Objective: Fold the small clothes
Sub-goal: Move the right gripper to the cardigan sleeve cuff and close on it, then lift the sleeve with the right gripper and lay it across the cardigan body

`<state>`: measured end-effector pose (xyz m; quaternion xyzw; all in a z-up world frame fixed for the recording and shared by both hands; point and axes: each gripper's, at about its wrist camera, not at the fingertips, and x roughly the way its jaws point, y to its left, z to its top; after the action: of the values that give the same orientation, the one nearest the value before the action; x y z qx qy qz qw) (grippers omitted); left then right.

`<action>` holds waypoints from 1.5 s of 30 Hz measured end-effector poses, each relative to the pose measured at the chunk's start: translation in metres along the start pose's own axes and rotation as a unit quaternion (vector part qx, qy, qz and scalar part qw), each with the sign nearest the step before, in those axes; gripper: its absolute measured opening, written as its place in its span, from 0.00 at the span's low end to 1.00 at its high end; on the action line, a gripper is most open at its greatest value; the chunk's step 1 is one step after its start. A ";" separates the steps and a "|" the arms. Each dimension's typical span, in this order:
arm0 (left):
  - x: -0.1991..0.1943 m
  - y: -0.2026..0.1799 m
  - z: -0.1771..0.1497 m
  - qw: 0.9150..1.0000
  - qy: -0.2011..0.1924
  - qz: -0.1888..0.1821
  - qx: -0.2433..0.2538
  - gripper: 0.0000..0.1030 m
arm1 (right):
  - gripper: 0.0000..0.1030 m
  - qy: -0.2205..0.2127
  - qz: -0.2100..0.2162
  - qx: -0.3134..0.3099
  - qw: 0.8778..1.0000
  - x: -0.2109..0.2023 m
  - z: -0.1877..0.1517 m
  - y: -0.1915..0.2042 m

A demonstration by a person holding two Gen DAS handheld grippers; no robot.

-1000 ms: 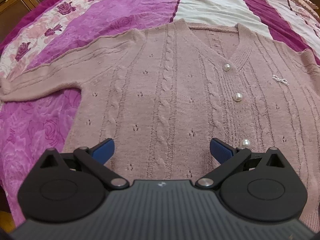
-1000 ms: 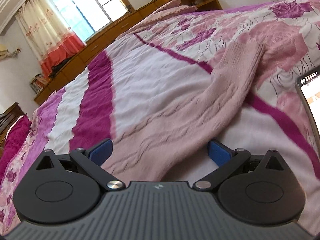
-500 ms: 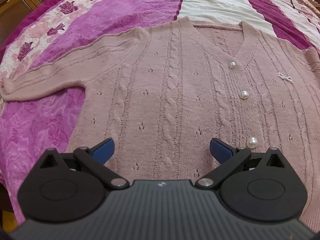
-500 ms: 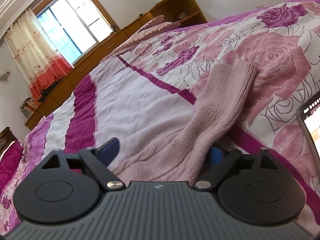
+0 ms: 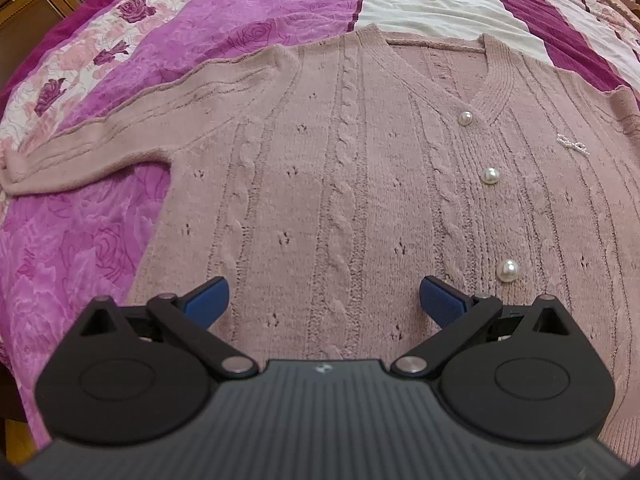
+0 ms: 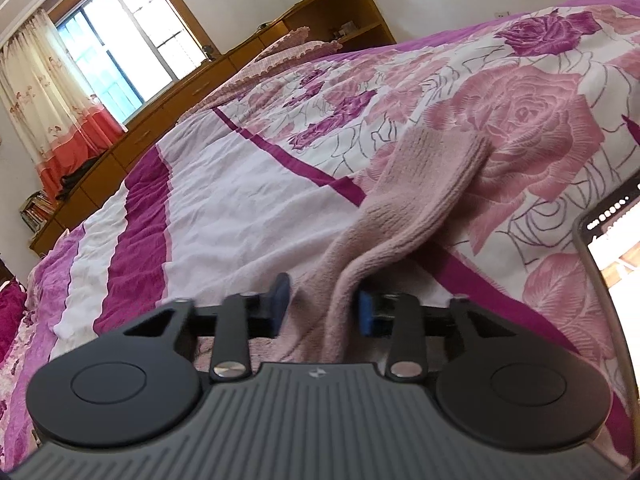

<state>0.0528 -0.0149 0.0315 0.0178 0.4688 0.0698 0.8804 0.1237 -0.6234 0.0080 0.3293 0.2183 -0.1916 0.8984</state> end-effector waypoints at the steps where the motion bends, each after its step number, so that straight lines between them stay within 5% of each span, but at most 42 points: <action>1: 0.000 0.000 0.000 1.000 0.000 0.000 0.000 1.00 | 0.27 -0.001 0.001 0.000 1.000 -0.001 0.000 -0.001; 8: 0.000 -0.002 -0.001 1.000 0.002 -0.001 0.003 1.00 | 0.15 -0.008 0.006 -0.029 1.000 -0.011 0.002 0.004; 45: -0.012 0.023 -0.005 0.999 -0.018 -0.021 -0.028 1.00 | 0.14 -0.071 0.110 -0.067 0.989 -0.120 0.019 0.087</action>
<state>0.0401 0.0063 0.0407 -0.0154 0.4513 0.0640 0.8899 0.0716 -0.5505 0.1274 0.2760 0.1284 -0.0998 0.9473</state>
